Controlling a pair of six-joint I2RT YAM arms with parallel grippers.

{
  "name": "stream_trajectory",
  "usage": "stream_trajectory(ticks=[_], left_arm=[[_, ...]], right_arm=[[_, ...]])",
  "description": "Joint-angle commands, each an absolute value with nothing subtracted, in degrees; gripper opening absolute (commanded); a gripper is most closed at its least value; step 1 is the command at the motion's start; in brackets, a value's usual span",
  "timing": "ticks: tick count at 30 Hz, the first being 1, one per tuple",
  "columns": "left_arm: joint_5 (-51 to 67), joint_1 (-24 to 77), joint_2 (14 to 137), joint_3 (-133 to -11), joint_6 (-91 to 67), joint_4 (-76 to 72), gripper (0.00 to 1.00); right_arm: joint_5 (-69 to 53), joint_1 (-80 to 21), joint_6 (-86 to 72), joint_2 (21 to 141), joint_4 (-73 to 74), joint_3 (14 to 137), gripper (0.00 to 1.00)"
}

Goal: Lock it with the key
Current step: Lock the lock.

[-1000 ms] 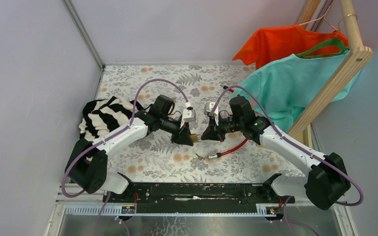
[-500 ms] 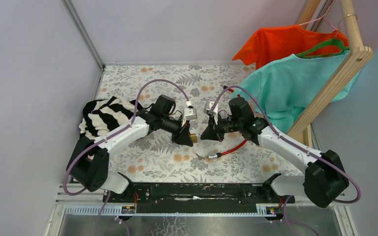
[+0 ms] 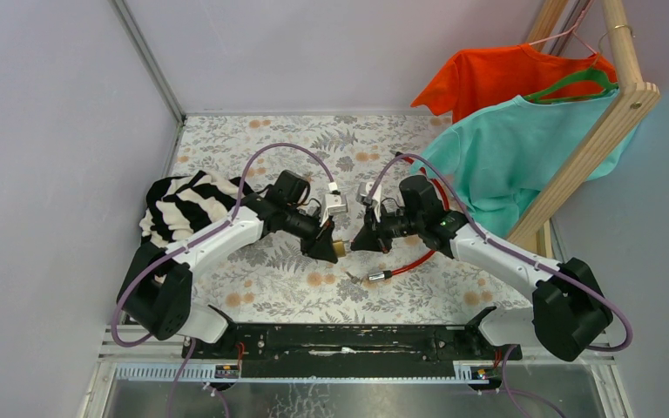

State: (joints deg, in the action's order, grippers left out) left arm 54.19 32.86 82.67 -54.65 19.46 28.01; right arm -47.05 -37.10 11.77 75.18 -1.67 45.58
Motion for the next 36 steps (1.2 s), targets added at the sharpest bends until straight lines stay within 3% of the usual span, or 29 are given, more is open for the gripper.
stream_trajectory(ticks=[1, 14, 22, 25, 29, 34, 36], left_arm=[[60.57, 35.26, 80.73, -59.88, 19.33, 8.00, 0.00], [60.69, 32.61, 80.38, -61.15, 20.34, 8.42, 0.00], [60.58, 32.00, 80.02, -61.92, 26.16, 12.48, 0.00], [59.53, 31.99, 79.74, -63.97, 30.30, 17.02, 0.00], [57.68, 32.04, 79.20, -67.61, 36.08, 21.90, 0.00], [59.14, 32.08, 79.07, -69.32, 36.00, 22.26, 0.00], [58.68, 32.08, 78.47, -68.72, 37.39, 23.47, 0.00]], right_arm=[[-58.43, -44.53, 5.54, 76.12, -17.91, 45.54, 0.00], [-64.62, -50.14, 3.08, 77.92, -24.16, 44.16, 0.00], [-70.08, -50.28, -6.22, 77.25, -34.31, 43.70, 0.00], [-72.23, -50.23, -4.83, 76.68, -32.05, 44.94, 0.00], [-70.09, -49.82, 5.47, 75.30, -17.96, 47.82, 0.00], [-67.44, -47.28, 6.78, 73.88, -15.91, 48.38, 0.00], [-66.14, -44.45, 7.07, 72.12, -14.30, 48.64, 0.05]])
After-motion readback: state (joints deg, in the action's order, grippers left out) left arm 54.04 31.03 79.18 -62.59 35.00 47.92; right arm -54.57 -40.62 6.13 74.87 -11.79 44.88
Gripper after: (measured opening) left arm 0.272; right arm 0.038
